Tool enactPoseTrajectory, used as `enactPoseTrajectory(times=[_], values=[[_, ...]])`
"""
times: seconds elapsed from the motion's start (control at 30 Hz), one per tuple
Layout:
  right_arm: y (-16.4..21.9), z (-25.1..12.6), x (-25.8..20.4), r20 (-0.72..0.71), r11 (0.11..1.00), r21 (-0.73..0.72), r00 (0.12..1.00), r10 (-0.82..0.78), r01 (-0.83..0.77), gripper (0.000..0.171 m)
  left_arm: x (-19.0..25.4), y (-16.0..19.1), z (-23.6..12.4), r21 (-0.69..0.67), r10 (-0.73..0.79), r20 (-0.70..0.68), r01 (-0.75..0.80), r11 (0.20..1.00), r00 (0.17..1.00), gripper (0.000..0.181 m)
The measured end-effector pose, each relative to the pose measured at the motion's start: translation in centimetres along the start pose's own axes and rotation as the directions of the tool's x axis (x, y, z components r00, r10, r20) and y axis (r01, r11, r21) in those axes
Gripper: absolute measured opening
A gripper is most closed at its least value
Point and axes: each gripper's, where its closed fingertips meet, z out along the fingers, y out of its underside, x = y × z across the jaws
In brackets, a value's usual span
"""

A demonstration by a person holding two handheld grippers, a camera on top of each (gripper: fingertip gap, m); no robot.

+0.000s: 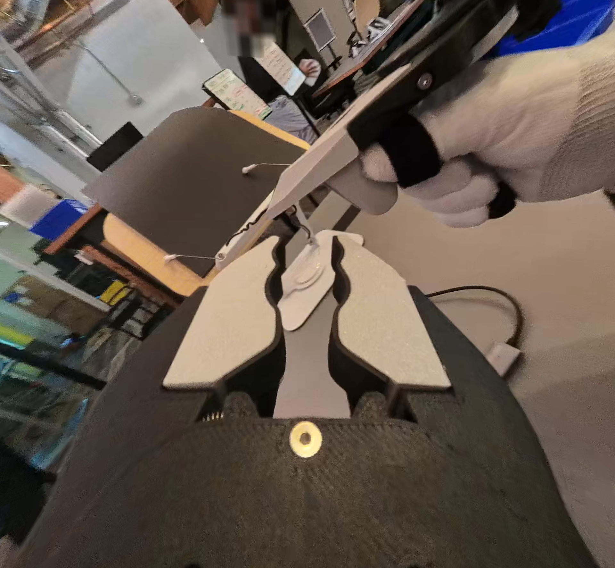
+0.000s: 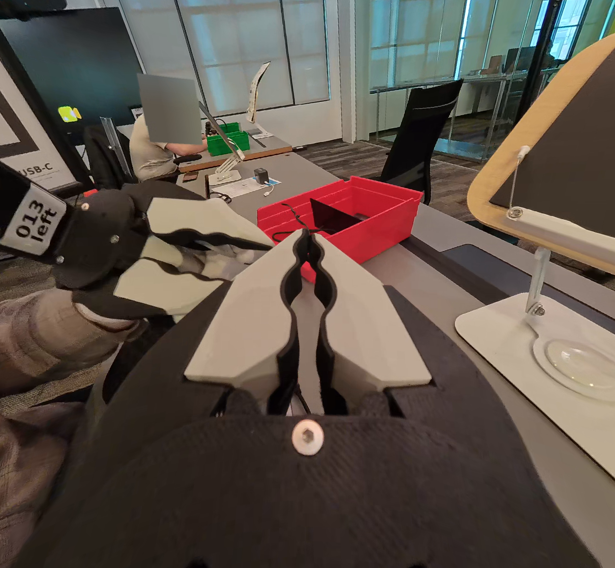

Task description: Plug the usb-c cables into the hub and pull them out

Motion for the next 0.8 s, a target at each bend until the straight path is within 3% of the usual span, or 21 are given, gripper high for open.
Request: enactPoseTrajectory(times=[0.13, 0.33, 0.53, 0.8], values=[[0.2, -0.1, -0.2, 0.006, 1.0, -0.005, 1.0, 0.002, -0.002, 0.0, -0.2, -0.2, 0.3, 0.021, 0.002, 0.041, -0.003, 1.0, 0.999, 0.011], [0.2, -0.2, -0.2, 0.016, 1.0, 0.004, 1.0, 0.025, -0.025, 0.0, -0.4, -0.7, 0.4, 0.06, 0.001, 0.08, -0.005, 0.998, 0.997, 0.023], [0.4, -0.1, -0.4, 0.04, 0.998, 0.019, 0.997, 0.064, -0.065, 0.0, -0.7, -0.9, 0.5, 0.098, 0.013, 0.142, -0.027, 0.995, 0.99, 0.003], [0.2, -0.6, -1.2, 0.145, 0.996, -0.005, 0.985, 0.094, -0.094, 0.0, 0.3, -1.5, 0.0, 0.146, 0.052, 0.029, -0.055, 0.988, 0.998, 0.001]])
